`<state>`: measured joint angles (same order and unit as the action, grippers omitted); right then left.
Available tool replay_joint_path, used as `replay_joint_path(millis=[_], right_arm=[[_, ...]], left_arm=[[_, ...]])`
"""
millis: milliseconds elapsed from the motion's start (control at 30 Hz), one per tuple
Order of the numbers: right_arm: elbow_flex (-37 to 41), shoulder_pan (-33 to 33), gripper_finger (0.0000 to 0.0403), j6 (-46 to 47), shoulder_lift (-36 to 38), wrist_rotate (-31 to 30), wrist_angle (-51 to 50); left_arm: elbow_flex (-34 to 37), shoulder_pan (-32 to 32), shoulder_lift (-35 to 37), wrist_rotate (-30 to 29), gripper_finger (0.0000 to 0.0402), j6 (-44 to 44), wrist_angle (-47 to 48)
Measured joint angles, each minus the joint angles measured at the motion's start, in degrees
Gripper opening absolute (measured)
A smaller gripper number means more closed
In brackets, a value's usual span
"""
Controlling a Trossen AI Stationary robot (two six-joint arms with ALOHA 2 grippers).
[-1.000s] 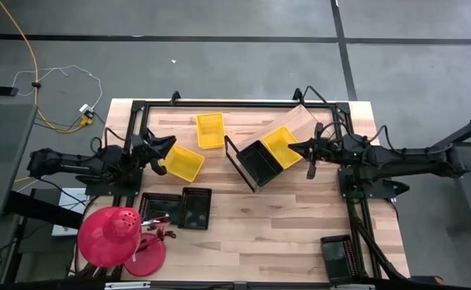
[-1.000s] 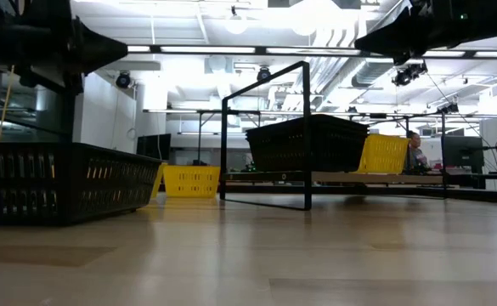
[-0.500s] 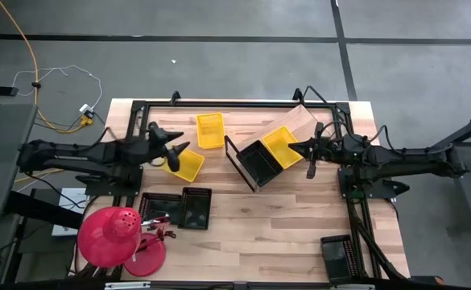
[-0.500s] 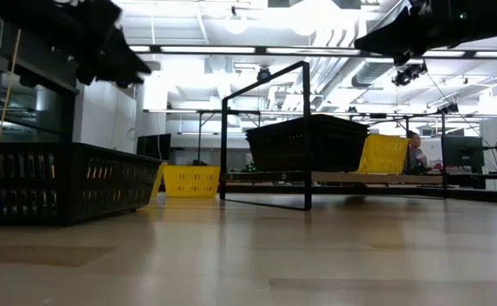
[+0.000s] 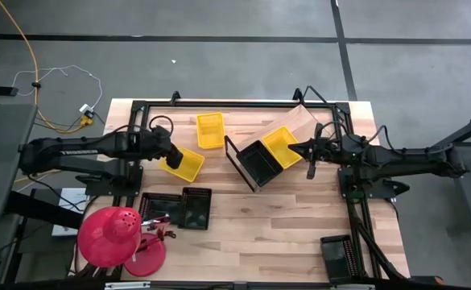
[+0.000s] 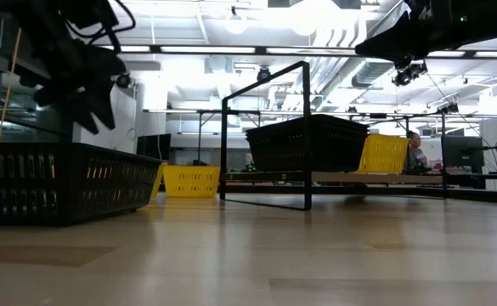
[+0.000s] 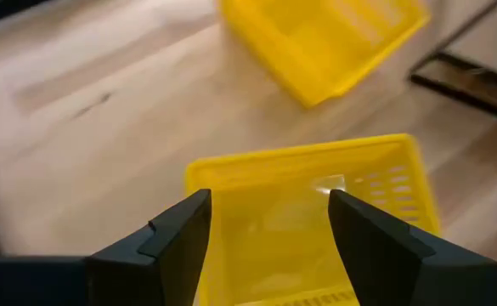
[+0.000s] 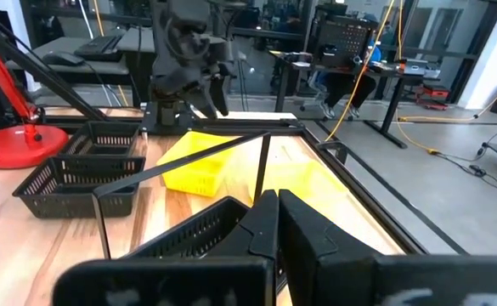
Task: Stack baskets on shelf by color
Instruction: Stack the yellow bin on top of the yellow bin on the shelf
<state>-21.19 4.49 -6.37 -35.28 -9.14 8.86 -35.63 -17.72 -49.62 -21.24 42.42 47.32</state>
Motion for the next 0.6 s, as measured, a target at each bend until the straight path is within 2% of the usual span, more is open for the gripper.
replay_joint_path(millis=[133,600], right_arm=[[0.0,0.0,0.0,-0.1,0.0,-0.1,-1.1],[0.0,0.0,0.0,-0.1,0.0,-1.7,-4.6]], left_arm=[[0.0,-1.3,-1.2,-0.1,0.0226,2.9,1.0],[0.1,-5.2,-9.9,4.0,0.0226,4.0,1.3]])
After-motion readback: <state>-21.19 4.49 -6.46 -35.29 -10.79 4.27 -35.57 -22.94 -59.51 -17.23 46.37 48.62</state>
